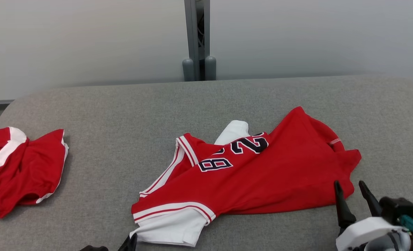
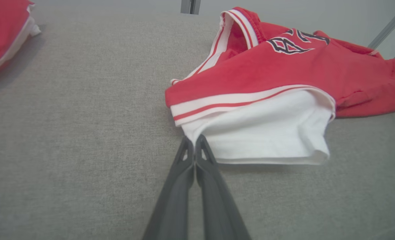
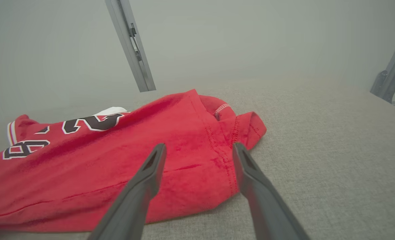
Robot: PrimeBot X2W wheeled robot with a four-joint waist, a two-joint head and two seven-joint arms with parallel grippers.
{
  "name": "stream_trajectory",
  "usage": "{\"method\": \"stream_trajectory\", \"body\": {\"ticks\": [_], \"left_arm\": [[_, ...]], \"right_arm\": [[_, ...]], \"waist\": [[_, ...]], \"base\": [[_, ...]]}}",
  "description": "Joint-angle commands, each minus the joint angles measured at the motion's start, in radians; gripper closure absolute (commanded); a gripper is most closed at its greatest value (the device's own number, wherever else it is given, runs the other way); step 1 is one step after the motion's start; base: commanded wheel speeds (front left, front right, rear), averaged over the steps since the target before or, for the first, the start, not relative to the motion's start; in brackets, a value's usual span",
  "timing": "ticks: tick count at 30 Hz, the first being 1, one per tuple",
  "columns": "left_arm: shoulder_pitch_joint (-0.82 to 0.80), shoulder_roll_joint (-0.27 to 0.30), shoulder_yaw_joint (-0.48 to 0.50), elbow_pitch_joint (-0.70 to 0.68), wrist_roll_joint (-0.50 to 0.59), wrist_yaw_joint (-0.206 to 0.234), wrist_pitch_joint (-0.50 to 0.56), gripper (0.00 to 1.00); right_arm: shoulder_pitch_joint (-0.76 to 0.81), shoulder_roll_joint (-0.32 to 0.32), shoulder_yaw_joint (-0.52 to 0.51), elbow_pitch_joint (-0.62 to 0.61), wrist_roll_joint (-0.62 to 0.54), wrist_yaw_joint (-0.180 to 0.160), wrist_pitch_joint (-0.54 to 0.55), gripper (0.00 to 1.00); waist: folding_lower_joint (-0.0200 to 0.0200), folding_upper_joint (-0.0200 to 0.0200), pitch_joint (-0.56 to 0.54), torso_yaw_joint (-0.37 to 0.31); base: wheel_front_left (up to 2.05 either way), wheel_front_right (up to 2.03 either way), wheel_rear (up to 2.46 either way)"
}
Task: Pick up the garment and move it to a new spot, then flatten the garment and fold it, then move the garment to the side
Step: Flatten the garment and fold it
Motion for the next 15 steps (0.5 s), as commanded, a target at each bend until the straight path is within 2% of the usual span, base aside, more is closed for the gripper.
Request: {"method": "stream_trajectory", "body": {"ticks": [1, 8, 15], "left_arm": [[-0.005, 0.010, 0.008, -0.012, -0.007, 0.007, 0.002, 1.00], [-0.030, 0.020, 0.007, -0.039, -0.012, 0.004, 0.008, 1.00], [-0.041, 0.023, 0.004, -0.041, -0.018, 0.006, 0.004, 1.00]], "right_arm": [[-0.042, -0.011, -0.013, 0.030, -0.019, 0.000, 0.015, 0.00], [-0.170, -0.011, -0.086, 0.174, -0.091, 0.000, 0.102, 0.00], [-0.223, -0.007, -0.142, 0.260, -0.134, 0.000, 0.134, 0.00]], "waist": [[0.0000, 0.0000, 0.021, 0.007], [0.0000, 0.0000, 0.062, 0.023], [0.0000, 0.0000, 0.078, 0.034]], "base": [[0.00, 0.00, 0.00], [0.00, 0.00, 0.00], [0.00, 0.00, 0.00]]}}
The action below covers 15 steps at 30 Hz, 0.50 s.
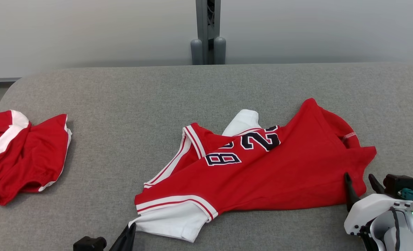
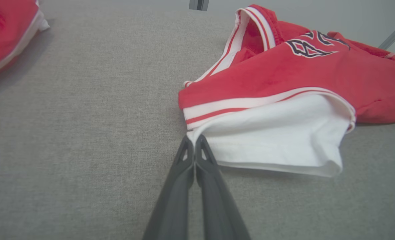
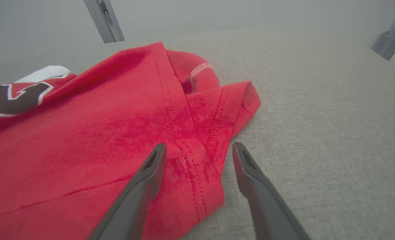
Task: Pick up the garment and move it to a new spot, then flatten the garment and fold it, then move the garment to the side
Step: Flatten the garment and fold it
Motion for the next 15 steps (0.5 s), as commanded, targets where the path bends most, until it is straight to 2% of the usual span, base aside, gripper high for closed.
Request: {"method": "stream_trajectory", "body": {"ticks": [1, 3, 4, 5, 6, 15], "left_arm": [[-0.015, 0.006, 0.003, -0.001, -0.009, 0.006, -0.006, 1.00], [-0.019, 0.007, 0.002, 0.000, -0.010, 0.008, -0.008, 1.00], [-0.021, 0.007, 0.002, 0.000, -0.011, 0.009, -0.009, 1.00], [-0.022, 0.008, 0.002, 0.001, -0.011, 0.009, -0.008, 1.00], [-0.024, 0.008, 0.002, 0.002, -0.011, 0.009, -0.008, 1.00], [-0.022, 0.002, 0.018, -0.018, -0.028, 0.016, -0.049, 1.00]], "right_arm": [[-0.013, -0.003, -0.002, 0.018, -0.004, 0.000, 0.007, 0.00], [-0.022, -0.003, 0.003, 0.036, -0.006, 0.000, 0.006, 0.51], [-0.025, -0.003, 0.006, 0.044, -0.007, 0.000, 0.008, 0.65], [-0.028, -0.003, 0.009, 0.052, -0.006, 0.000, 0.012, 0.88], [-0.031, -0.003, 0.013, 0.060, -0.004, 0.000, 0.007, 1.00], [-0.032, -0.003, 0.031, 0.041, -0.009, 0.000, -0.042, 1.00]], "waist": [[0.0000, -0.0001, 0.002, 0.001], [0.0000, -0.0001, 0.003, 0.000], [0.0000, -0.0001, 0.003, -0.001], [0.0000, -0.0001, 0.003, -0.003], [0.0000, -0.0001, 0.002, -0.004], [0.0000, -0.0001, -0.023, -0.028]], "base": [[0.00, 0.00, 0.00], [0.00, 0.00, 0.00], [0.00, 0.00, 0.00], [0.00, 0.00, 0.00], [0.00, 0.00, 0.00], [0.00, 0.00, 0.00]]}}
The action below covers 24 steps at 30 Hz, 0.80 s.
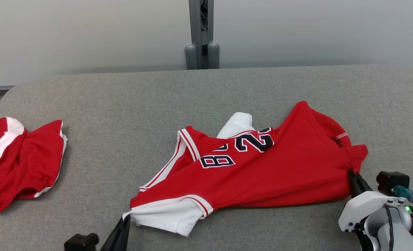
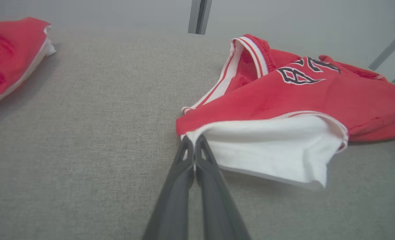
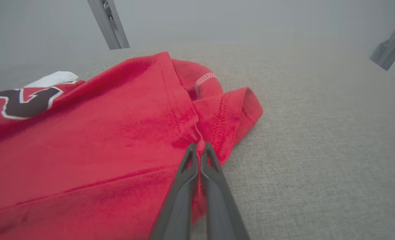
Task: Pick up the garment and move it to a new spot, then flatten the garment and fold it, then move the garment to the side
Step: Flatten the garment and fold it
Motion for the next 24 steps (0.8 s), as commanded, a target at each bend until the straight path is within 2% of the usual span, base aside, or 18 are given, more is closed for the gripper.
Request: {"method": "stream_trajectory", "body": {"ticks": [1, 6, 9, 10, 12, 14, 20, 24], "left_arm": [[-0.014, -0.007, 0.018, -0.015, -0.023, 0.001, -0.022, 1.00], [-0.022, -0.024, 0.074, -0.063, -0.089, -0.005, -0.059, 1.00], [-0.036, -0.022, 0.118, -0.113, -0.130, -0.010, -0.073, 1.00], [-0.039, -0.016, 0.129, -0.129, -0.137, -0.011, -0.075, 1.00], [-0.045, -0.005, 0.147, -0.162, -0.153, -0.008, -0.065, 1.00], [-0.044, 0.011, 0.160, -0.194, -0.155, 0.001, -0.049, 1.00], [-0.015, 0.034, 0.185, -0.257, -0.168, 0.020, -0.030, 1.00], [-0.051, 0.033, 0.190, -0.312, -0.212, -0.008, -0.008, 1.00]], "right_arm": [[0.003, -0.006, -0.001, -0.023, 0.003, 0.000, -0.017, 1.00], [0.019, -0.007, -0.011, -0.093, 0.022, 0.000, -0.041, 1.00], [0.029, -0.014, -0.010, -0.163, 0.040, 0.000, -0.047, 0.82], [0.034, -0.019, -0.003, -0.189, 0.046, 0.000, -0.046, 0.79], [0.048, -0.030, 0.008, -0.243, 0.054, 0.000, -0.034, 0.91], [0.068, -0.034, 0.020, -0.294, 0.067, 0.000, -0.007, 0.98], [0.146, -0.043, 0.045, -0.445, 0.102, 0.000, 0.043, 1.00], [0.167, -0.045, 0.035, -0.540, 0.145, 0.000, 0.058, 1.00]], "waist": [[0.0000, 0.0000, -0.010, -0.008], [0.0000, 0.0000, -0.029, -0.019], [0.0000, 0.0000, -0.046, -0.026], [0.0000, 0.0000, -0.051, -0.029], [0.0000, 0.0000, -0.063, -0.036], [0.0000, 0.0000, -0.072, -0.043], [0.0000, 0.0000, -0.069, -0.053], [0.0000, 0.0000, -0.069, -0.052]], "base": [[0.00, 0.00, 0.00], [0.00, 0.00, 0.00], [0.00, 0.00, 0.00], [0.00, 0.00, 0.00], [0.00, 0.00, 0.00], [0.00, 0.00, 0.00], [0.00, 0.00, 0.00], [0.00, 0.00, 0.00]]}}
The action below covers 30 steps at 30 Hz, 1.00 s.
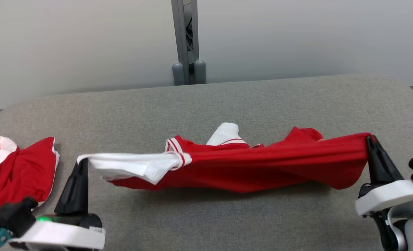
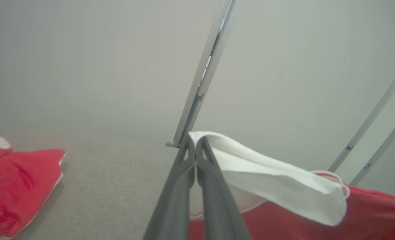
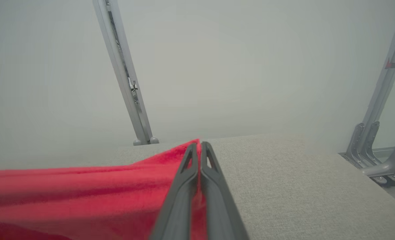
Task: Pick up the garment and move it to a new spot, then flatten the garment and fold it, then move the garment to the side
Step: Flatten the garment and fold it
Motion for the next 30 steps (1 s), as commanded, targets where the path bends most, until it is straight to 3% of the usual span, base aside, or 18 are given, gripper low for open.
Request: {"method": "stream_trajectory", "body": {"ticks": [1, 14, 20, 30], "left_arm": [[-0.039, 0.012, 0.006, -0.022, -0.012, -0.009, 0.011, 1.00], [-0.438, 0.204, -0.017, -0.156, -0.015, -0.065, 0.285, 1.00], [-0.595, 0.267, -0.039, -0.120, 0.001, -0.081, 0.362, 1.00], [-0.709, 0.299, -0.079, -0.024, -0.004, -0.103, 0.388, 1.00]], "right_arm": [[-0.003, -0.018, -0.010, -0.024, 0.014, -0.001, 0.011, 1.00], [-0.262, -0.221, 0.006, -0.240, 0.070, -0.001, 0.188, 1.00], [-0.406, -0.308, 0.058, -0.236, 0.090, 0.000, 0.247, 1.00], [-0.484, -0.354, 0.118, -0.143, 0.143, -0.001, 0.303, 1.00]], "waist": [[0.0000, -0.0001, -0.006, 0.003], [0.0000, -0.0001, -0.068, -0.010], [0.0000, -0.0001, -0.088, -0.024], [0.0000, -0.0001, -0.092, -0.031]], "base": [[0.00, 0.00, 0.00], [0.00, 0.00, 0.00], [0.00, 0.00, 0.00], [0.00, 0.00, 0.00]]}}
